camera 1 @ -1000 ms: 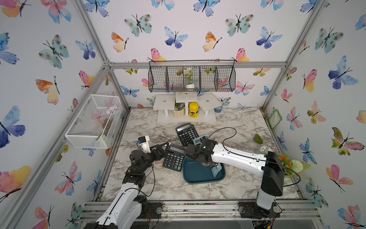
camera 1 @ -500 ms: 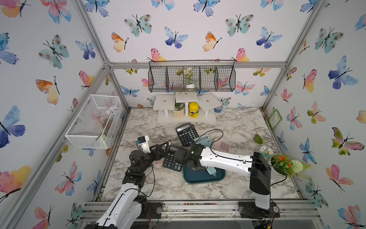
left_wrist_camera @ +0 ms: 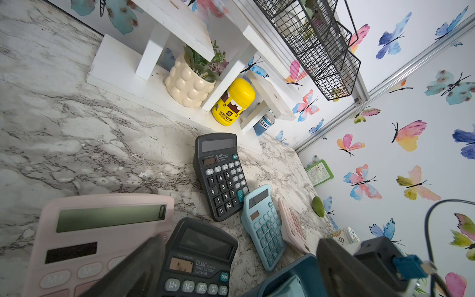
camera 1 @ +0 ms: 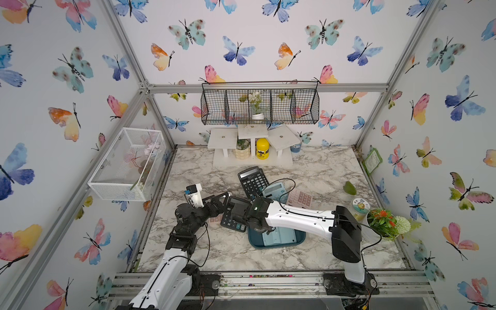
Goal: Put the calculator in the storage box
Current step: Place the calculator in the storage box.
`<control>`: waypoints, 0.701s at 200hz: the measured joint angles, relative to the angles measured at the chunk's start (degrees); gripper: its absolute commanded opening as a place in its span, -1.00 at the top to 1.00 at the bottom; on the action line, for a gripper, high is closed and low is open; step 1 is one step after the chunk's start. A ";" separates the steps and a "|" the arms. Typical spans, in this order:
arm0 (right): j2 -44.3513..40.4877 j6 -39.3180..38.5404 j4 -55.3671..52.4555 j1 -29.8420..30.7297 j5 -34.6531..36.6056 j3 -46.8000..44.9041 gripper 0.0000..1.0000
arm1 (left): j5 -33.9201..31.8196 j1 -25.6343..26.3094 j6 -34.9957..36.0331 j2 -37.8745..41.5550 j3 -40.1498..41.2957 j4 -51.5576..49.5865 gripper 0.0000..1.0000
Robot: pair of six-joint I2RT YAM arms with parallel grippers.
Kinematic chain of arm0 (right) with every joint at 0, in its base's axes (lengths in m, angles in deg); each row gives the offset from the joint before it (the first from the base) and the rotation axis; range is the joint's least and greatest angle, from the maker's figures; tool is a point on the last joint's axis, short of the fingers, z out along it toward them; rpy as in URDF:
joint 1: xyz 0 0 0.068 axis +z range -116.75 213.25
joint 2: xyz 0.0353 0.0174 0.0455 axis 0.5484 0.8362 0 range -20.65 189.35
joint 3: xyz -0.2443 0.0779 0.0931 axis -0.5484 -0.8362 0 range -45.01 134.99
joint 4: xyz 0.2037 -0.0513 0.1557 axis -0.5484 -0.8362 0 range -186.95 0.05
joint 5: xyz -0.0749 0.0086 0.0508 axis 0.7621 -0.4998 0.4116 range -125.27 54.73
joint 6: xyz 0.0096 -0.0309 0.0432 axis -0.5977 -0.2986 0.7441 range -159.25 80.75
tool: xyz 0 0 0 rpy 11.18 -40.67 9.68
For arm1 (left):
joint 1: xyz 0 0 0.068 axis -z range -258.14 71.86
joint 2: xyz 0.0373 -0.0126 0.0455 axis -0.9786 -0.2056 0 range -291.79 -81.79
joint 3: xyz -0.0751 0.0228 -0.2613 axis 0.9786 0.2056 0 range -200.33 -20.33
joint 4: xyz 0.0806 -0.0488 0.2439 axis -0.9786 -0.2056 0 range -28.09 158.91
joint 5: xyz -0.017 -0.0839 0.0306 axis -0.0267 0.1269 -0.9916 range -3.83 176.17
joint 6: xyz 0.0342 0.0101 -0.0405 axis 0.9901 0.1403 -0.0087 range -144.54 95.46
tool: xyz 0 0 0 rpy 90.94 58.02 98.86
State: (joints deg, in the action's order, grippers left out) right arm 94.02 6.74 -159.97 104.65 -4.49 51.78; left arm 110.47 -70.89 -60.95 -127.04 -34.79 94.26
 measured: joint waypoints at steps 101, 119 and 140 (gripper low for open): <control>-1.18 -4.63 13.57 -0.11 -4.11 -7.28 -0.27 | -0.68 0.00 0.04 -0.79 -1.16 -1.77 -0.97; -2.93 -6.51 17.46 -0.22 -6.21 -9.92 -0.30 | -1.33 0.00 0.17 -1.31 -1.66 -2.40 -0.97; -3.10 -7.61 20.20 -0.63 -7.43 -11.65 -0.32 | -2.21 0.00 0.42 -1.62 -1.84 -2.95 -0.97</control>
State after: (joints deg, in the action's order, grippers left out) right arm 90.92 -0.86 -139.77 104.02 -11.92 40.13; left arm 108.26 -70.89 -60.53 -128.66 -36.62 91.31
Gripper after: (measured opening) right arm 0.654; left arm 0.986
